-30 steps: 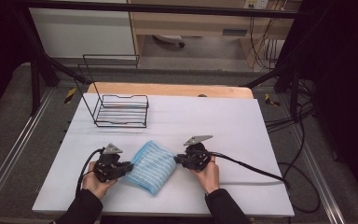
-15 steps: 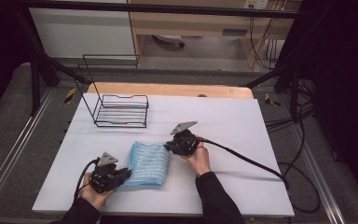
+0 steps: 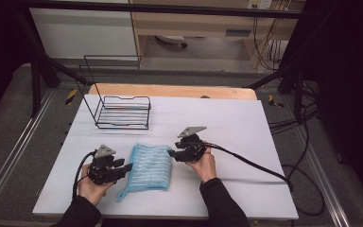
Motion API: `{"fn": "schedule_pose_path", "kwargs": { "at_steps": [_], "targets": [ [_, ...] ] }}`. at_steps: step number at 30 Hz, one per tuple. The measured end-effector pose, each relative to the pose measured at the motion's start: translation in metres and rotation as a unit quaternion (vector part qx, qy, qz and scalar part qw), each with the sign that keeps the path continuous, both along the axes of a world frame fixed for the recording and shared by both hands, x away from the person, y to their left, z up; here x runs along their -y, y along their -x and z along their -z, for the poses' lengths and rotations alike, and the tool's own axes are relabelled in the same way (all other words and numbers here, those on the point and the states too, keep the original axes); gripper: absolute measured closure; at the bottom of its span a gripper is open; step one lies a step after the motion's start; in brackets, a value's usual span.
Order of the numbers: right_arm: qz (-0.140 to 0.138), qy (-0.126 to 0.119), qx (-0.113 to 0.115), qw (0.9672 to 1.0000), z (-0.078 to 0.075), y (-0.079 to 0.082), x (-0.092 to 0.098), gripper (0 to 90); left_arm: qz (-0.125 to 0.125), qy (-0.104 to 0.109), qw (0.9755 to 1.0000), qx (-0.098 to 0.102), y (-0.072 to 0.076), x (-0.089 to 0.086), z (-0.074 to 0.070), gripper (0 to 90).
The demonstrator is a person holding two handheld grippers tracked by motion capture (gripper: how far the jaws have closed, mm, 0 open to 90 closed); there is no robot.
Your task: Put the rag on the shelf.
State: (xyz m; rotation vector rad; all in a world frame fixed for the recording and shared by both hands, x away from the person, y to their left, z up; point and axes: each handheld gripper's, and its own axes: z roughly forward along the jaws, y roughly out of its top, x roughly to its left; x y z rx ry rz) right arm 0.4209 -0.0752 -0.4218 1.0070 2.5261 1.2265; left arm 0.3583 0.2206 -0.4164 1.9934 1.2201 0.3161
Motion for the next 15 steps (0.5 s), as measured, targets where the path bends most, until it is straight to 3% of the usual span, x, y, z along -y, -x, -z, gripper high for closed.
{"fn": "schedule_pose_path", "kwargs": {
  "at_steps": [1, 2, 4, 5, 6, 8, 11, 15],
  "targets": [
    [0.000, 0.000, 0.000, 1.0000, 0.000, 0.000, 0.000, 49.6, 0.004, -0.002, 1.0000, -0.002, -0.005, 0.003, 0.001, 56.5],
    [-0.007, -0.005, -0.011, 0.9999, 0.005, 0.014, -0.001, 46.2, 0.006, -0.009, 0.9999, -0.003, -0.010, 0.005, 0.003, 57.1],
    [-0.009, -0.004, -0.018, 0.9998, 0.009, 0.020, -0.002, 45.5, 0.011, -0.020, 0.9997, -0.010, -0.020, 0.010, 0.007, 58.1],
    [-0.013, -0.004, -0.036, 0.9993, 0.015, 0.032, -0.004, 45.7, 0.013, -0.024, 0.9995, -0.017, -0.024, 0.012, 0.010, 62.3],
    [-0.015, -0.004, -0.038, 0.9991, 0.017, 0.038, -0.005, 47.0, 0.011, -0.025, 0.9993, -0.026, -0.028, 0.013, 0.013, 66.8],
    [-0.019, -0.007, -0.042, 0.9989, 0.022, 0.048, -0.007, 52.1, 0.012, -0.026, 0.9988, -0.041, -0.032, 0.013, 0.019, 72.3],
    [-0.017, -0.016, -0.050, 0.9985, 0.026, 0.054, -0.009, 58.4, 0.010, -0.028, 0.9988, -0.040, -0.030, 0.012, 0.020, 77.0],
    [-0.006, -0.031, -0.069, 0.9971, 0.031, 0.054, -0.013, 75.1, 0.006, -0.023, 0.9989, -0.040, -0.026, 0.008, 0.021, 84.3]
  ]
}}
